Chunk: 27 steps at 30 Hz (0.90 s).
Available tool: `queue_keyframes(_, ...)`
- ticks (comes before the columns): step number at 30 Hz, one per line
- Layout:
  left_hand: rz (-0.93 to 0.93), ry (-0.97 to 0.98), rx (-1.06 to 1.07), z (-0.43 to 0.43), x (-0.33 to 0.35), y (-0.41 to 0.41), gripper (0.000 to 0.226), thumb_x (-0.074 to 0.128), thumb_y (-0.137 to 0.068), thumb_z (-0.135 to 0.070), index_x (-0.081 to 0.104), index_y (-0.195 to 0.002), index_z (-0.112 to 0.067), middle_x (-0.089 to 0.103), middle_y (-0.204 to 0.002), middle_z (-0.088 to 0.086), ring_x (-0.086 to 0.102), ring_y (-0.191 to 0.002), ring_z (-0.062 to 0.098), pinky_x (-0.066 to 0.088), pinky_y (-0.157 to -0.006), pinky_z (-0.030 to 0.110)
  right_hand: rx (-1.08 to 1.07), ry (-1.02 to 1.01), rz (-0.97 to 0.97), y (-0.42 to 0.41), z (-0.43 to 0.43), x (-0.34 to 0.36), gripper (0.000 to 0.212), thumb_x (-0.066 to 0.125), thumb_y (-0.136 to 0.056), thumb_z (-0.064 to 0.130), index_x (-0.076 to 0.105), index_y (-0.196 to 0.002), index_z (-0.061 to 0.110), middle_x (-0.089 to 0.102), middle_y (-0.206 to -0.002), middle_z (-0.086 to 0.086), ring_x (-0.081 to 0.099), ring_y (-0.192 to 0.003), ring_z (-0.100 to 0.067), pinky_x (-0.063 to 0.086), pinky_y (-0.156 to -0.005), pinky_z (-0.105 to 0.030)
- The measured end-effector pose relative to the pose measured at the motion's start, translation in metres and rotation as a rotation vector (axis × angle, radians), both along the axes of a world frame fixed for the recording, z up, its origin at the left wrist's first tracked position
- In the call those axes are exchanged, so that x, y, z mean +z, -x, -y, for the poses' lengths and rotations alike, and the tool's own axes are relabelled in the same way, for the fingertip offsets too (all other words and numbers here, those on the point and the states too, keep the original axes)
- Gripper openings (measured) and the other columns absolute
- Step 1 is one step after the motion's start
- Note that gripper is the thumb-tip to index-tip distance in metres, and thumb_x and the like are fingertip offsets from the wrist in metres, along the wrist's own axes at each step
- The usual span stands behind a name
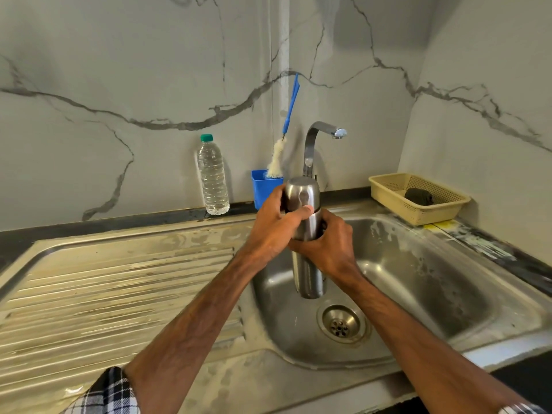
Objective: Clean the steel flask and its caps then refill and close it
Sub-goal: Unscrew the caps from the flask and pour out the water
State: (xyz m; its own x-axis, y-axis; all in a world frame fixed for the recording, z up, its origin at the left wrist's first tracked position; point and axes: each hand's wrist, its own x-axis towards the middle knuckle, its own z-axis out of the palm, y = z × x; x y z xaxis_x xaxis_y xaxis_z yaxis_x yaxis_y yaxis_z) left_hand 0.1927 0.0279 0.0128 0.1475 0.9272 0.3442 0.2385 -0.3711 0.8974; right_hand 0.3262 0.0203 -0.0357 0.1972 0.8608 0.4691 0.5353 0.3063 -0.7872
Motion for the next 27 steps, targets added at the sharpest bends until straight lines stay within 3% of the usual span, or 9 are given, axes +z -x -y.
queue_keyframes(3, -0.008, -0.03, 0.076, -0.004, -0.004, 0.001, 0.056, 0.085, -0.079, -0.034, 0.059, -0.127, -0.022, 0.07, -0.116, -0.009, 0.067, -0.107, 0.007, 0.056, -0.099, 0.038, -0.009, -0.005, 0.023, -0.002, 0.0, -0.001, 0.052, 0.095, -0.057, 0.037, 0.064, -0.096, 0.023, 0.069, -0.081, 0.013, 0.068, -0.07, -0.001, 0.055, -0.061, -0.014)
queue_keyframes(9, 0.099, -0.061, 0.291, 0.006, 0.004, 0.003, 0.075, 0.095, -0.062, -0.047, 0.053, -0.119, -0.022, 0.067, -0.109, -0.011, 0.067, -0.092, 0.0, 0.054, -0.077, 0.012, 0.025, 0.027, 0.072, 0.004, -0.002, -0.006, 0.061, 0.095, -0.054, 0.043, 0.063, -0.104, 0.027, 0.071, -0.091, 0.014, 0.069, -0.079, -0.001, 0.057, -0.07, -0.019)
queue_keyframes(13, 0.19, -0.088, 0.367, 0.003, 0.016, 0.013, 0.074, 0.094, -0.063, -0.048, 0.052, -0.119, -0.021, 0.068, -0.108, -0.008, 0.069, -0.09, 0.002, 0.057, -0.079, 0.018, 0.032, 0.069, 0.096, 0.009, 0.0, -0.006, 0.054, 0.095, -0.054, 0.044, 0.062, -0.095, 0.031, 0.069, -0.082, 0.016, 0.066, -0.072, 0.002, 0.051, -0.064, -0.011)
queue_keyframes(18, 0.227, -0.065, 0.411, -0.012, 0.023, 0.043, 0.068, 0.089, -0.074, -0.038, 0.053, -0.127, -0.018, 0.066, -0.103, -0.012, 0.064, -0.082, -0.007, 0.05, -0.064, 0.006, 0.037, 0.089, 0.105, 0.013, 0.001, -0.005, 0.053, 0.096, -0.056, 0.043, 0.062, -0.095, 0.029, 0.067, -0.081, 0.017, 0.064, -0.07, 0.004, 0.044, -0.057, -0.004)
queue_keyframes(22, 0.14, -0.004, 0.463, -0.027, 0.01, 0.08, 0.07, 0.089, -0.074, -0.038, 0.057, -0.131, -0.014, 0.071, -0.108, -0.004, 0.068, -0.088, 0.003, 0.055, -0.077, 0.02, 0.078, 0.126, 0.12, 0.017, 0.0, -0.006, 0.06, 0.096, -0.059, 0.038, 0.064, -0.107, 0.023, 0.068, -0.09, 0.012, 0.064, -0.077, 0.002, 0.05, -0.067, -0.012)
queue_keyframes(27, -0.119, 0.073, 0.531, -0.042, -0.026, 0.112, 0.076, 0.089, -0.069, -0.049, 0.058, -0.13, -0.015, 0.069, -0.121, 0.003, 0.065, -0.106, 0.016, 0.054, -0.095, 0.039, 0.106, 0.14, 0.151, 0.023, 0.0, -0.008, 0.063, 0.095, -0.058, 0.037, 0.064, -0.111, 0.021, 0.067, -0.092, 0.01, 0.067, -0.083, -0.008, 0.055, -0.077, -0.023)
